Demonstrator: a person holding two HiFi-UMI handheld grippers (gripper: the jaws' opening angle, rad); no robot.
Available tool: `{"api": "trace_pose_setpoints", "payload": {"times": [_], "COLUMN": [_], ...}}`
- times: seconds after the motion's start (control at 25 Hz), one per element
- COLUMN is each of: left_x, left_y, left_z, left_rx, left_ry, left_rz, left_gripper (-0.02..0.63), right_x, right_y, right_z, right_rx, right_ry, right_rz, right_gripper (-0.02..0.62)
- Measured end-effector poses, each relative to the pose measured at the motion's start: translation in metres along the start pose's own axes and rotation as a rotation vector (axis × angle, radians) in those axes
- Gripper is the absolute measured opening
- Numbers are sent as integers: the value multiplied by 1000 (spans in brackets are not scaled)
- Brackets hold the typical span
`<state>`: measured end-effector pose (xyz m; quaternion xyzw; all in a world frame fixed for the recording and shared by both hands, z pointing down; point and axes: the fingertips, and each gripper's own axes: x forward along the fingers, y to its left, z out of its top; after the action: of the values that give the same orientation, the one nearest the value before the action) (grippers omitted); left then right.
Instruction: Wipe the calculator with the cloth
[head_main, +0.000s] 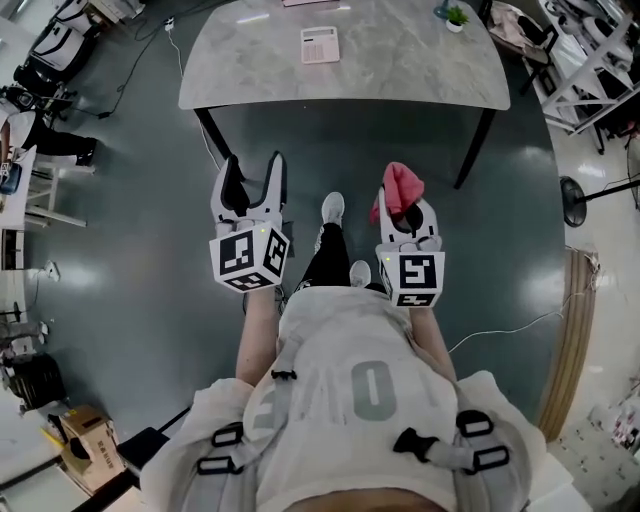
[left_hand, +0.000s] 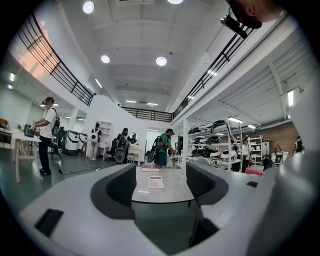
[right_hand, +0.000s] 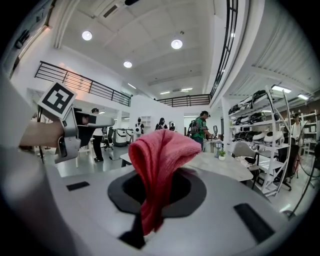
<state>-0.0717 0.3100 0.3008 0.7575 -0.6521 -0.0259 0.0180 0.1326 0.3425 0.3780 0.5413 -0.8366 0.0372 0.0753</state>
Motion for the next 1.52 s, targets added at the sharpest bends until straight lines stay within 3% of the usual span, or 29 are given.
{"api": "trace_pose_setpoints", "payload": {"times": [0.24,0.4,0.72,1.08,1.52], "left_x": [40,79,158,271,417], "left_y": [-1,0,18,48,103], "left_z": [-4,-6,4,-1,-8], "left_rx": [-54,-98,-37,-58,-107], "left_ry": [-31,-43,-47,-38,22], "left_rz": [-34,-47,-55,-86,-109], "left_gripper": [304,304,308,310,311], "right_x": [13,16,63,179,352], "right_y": [-21,-51,-98,-116,-137], "right_z": [4,10,14,41,101], "right_rx": [-45,-69,-11,-60,-135], "right_ry": [0,-16,0,5,21], "right_rz": [-31,-104,-224,-201,-155], "right_gripper": [57,57,57,57,57]}}
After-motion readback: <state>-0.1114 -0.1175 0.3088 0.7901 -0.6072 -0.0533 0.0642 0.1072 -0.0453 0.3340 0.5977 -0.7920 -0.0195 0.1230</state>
